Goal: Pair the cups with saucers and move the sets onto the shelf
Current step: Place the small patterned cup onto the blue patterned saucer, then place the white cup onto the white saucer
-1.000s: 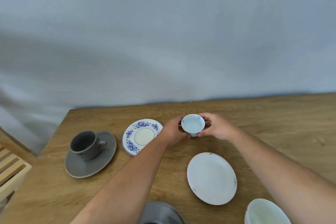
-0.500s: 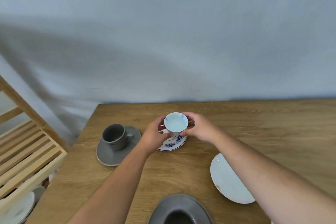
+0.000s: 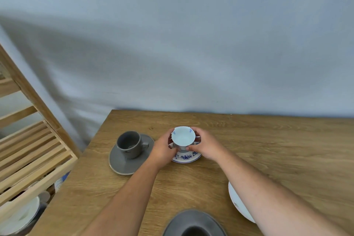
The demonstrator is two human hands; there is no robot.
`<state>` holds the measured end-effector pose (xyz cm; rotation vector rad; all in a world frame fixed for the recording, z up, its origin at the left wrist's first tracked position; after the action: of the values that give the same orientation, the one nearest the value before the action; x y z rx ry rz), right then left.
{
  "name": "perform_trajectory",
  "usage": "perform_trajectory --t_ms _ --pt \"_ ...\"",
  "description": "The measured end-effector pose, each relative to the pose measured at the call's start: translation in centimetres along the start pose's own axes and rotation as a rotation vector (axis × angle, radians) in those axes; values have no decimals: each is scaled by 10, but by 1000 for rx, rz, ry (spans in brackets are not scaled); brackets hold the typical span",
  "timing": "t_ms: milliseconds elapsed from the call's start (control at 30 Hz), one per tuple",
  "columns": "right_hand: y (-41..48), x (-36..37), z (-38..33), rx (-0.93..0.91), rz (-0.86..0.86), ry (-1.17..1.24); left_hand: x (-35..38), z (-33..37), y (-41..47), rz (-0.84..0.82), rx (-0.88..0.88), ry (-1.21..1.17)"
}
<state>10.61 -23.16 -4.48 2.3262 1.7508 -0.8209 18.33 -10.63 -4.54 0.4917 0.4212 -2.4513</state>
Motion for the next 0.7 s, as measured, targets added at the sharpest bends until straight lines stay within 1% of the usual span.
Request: perform_trajectory --t_ms 100,167,233,333,400,500,600,700 --pt "-4 -3 2 22 4 -42 0 3 -5 4 -21 62" --pt "-13 -11 -1 29 14 -54 -5 8 -13 36 -20 141" --pt "-31 -23 -8 12 31 -44 -10 20 -28 75 12 186" --pt "-71 -43 -15 -23 66 -45 -2 41 -55 93 85 190" --pt "-107 -55 -14 -32 105 -34 17 59 -71 44 139 213" --pt "-167 -72 -6 -24 166 -21 61 88 -93 -75 229 245" --pt "-233 -87 13 21 270 6 108 122 -119 -195 354 278" --pt "-293 -97 40 85 390 53 152 142 -144 -310 424 288"
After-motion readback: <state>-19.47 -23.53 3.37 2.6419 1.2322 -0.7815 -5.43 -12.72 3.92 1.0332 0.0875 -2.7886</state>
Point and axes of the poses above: each hand's wrist, its own y-axis towards the middle knuckle, its own x-axis out of the palm, z = x × y, the point moved 9 cm from there along y, towards the middle knuckle, and after that the axes turned 10 degrees about -z, right-handed, at the moved point
